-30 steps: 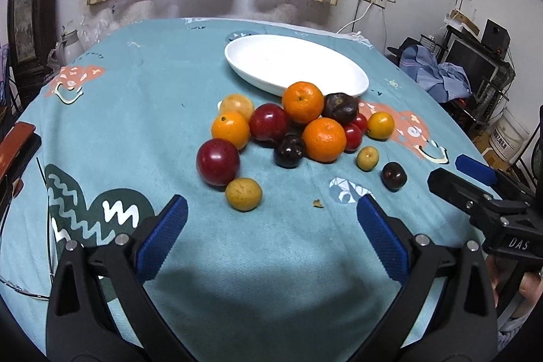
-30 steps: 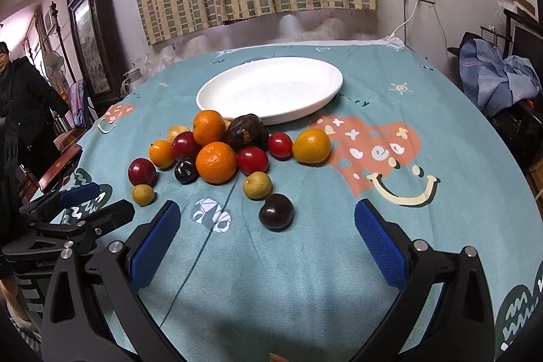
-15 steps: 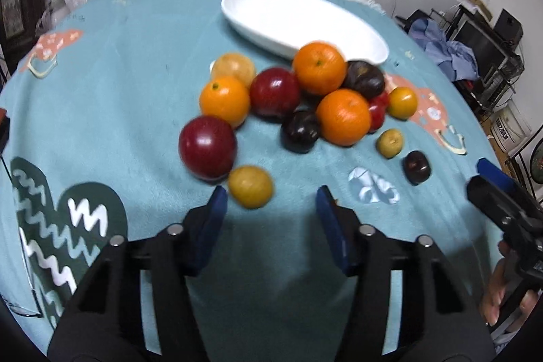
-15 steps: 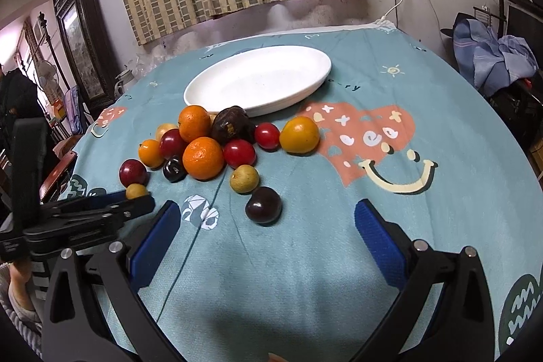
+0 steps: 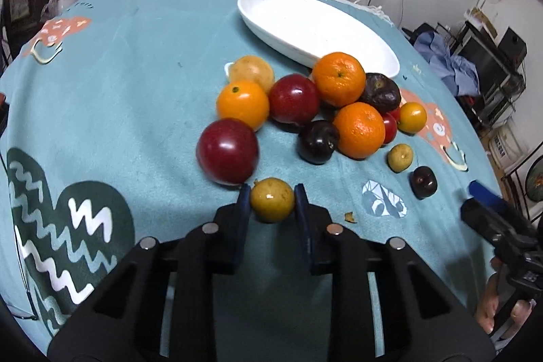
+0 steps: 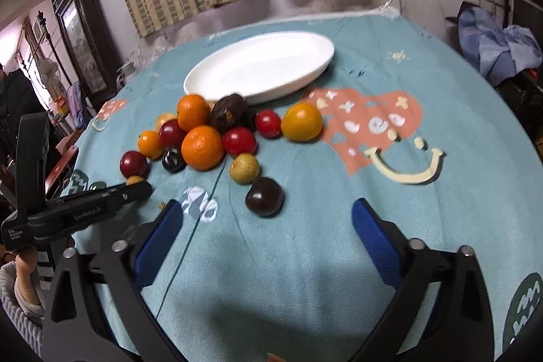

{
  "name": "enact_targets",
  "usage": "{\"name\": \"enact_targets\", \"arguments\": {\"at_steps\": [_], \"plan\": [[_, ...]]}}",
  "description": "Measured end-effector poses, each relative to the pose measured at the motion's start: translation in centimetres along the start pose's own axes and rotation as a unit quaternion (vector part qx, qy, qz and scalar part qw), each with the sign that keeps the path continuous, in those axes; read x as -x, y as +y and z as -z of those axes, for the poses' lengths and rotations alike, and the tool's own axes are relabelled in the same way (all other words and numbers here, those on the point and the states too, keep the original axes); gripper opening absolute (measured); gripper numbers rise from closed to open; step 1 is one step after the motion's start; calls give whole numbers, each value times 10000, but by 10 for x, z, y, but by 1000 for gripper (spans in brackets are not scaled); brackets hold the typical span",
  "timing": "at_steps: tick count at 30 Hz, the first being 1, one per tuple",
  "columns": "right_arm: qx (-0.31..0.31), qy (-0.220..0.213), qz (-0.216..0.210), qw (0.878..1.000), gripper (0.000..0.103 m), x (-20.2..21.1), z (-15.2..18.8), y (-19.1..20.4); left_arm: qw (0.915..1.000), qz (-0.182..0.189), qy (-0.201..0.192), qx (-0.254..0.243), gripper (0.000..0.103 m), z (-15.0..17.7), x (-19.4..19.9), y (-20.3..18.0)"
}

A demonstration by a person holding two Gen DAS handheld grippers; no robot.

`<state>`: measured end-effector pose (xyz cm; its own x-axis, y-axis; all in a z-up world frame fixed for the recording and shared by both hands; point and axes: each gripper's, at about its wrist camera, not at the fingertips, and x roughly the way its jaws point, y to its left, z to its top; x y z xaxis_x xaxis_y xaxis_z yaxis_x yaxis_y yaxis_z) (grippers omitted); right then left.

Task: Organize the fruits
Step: 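Grasp the small yellow plum with the left tool while the right tool grasps a dark purple plum, then carry both plums onto the white plate and open both tools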

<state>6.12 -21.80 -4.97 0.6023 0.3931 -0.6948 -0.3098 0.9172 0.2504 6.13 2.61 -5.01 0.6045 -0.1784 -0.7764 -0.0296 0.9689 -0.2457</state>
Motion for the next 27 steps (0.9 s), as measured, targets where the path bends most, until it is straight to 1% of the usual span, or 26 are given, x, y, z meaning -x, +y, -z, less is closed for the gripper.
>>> {"name": "enact_targets", "arguments": {"at_steps": [1, 2, 5, 6, 7, 8, 12, 14, 15, 20, 22, 23, 25, 27], "plan": [[44, 109, -27, 9999, 85, -3, -1, 1, 10000, -6, -30, 9, 26, 1, 2, 1], [158, 273, -1, 9995, 83, -8, -3, 3, 10000, 0, -59, -5, 26, 1, 4, 1], [507, 416, 145, 9977, 76, -18, -11, 9, 9999, 51, -111, -67, 26, 3, 7, -2], [564, 432, 168, 9973, 69, -20, -13, 10, 9999, 62, -118, -78, 26, 3, 7, -3], [639, 456, 190, 9967, 61, -24, -16, 11, 9999, 77, -113, -82, 26, 4, 7, -4], [694, 510, 174, 9961, 57, -29, -18, 12, 9999, 94, -92, -77, 26, 4, 7, -3], [712, 656, 90, 9953, 39, -41, -16, 10, 9998, 175, -33, -48, 26, 4, 6, -1], [740, 656, 104, 9950, 36, -43, -12, 9, 9998, 199, 9, -68, 26, 4, 4, -2], [702, 616, 59, 9956, 32, -41, -13, 8, 9998, 205, 37, -76, 26, 4, 3, -2], [596, 497, -112, 9969, 29, -34, -15, 4, 9996, 267, 5, -90, 26, 4, 4, -4], [548, 393, -141, 9976, 29, -27, -18, 2, 9995, 276, -60, -128, 26, 3, 8, -6], [497, 329, -182, 9981, 29, -21, -22, 0, 9993, 342, -83, -148, 26, 2, 13, -8], [402, 181, -284, 9986, 29, -8, -41, -4, 9987, 482, -72, -159, 26, -7, 20, -12], [359, 23, -243, 9991, 29, -1, -64, -6, 9984, 493, -159, -246, 26, -29, 27, -20]]}}
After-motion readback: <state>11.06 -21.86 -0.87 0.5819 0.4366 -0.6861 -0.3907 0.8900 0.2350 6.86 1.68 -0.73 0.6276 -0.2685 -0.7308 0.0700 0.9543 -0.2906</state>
